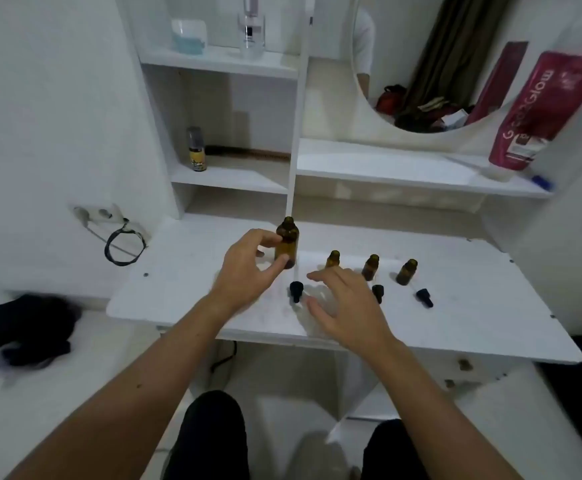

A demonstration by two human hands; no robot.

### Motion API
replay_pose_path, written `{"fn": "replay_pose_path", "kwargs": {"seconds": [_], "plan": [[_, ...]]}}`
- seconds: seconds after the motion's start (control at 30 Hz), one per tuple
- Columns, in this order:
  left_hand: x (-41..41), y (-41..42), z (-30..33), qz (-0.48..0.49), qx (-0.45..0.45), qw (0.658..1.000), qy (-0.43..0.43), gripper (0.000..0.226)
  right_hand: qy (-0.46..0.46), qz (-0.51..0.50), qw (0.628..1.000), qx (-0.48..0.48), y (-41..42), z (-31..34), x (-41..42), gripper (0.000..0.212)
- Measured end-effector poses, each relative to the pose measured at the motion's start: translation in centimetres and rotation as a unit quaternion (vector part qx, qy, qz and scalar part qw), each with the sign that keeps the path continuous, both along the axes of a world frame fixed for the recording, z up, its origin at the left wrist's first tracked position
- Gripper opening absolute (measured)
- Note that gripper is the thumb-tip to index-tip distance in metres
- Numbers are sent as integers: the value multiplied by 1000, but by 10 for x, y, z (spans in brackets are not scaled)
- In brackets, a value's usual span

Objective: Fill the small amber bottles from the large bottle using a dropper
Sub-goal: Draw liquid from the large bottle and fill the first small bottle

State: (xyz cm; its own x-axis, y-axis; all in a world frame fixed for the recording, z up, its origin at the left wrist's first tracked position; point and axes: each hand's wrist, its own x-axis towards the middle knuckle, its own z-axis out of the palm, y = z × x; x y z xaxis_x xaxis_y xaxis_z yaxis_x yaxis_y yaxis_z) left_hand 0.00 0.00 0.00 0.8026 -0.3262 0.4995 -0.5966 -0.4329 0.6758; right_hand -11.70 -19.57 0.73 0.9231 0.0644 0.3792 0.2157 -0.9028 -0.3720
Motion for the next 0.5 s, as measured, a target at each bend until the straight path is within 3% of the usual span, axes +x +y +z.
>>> {"fn": "replay_pose_path", "kwargs": {"seconds": [0.13, 0.5], "plan": [[8, -3, -5, 30, -43, 995, 87, 43, 24, 9, 999, -31, 14, -12, 9, 37], [24, -17, -18, 13, -77, 986, 149, 56, -52, -5, 998, 35, 15, -32, 20, 29]]}}
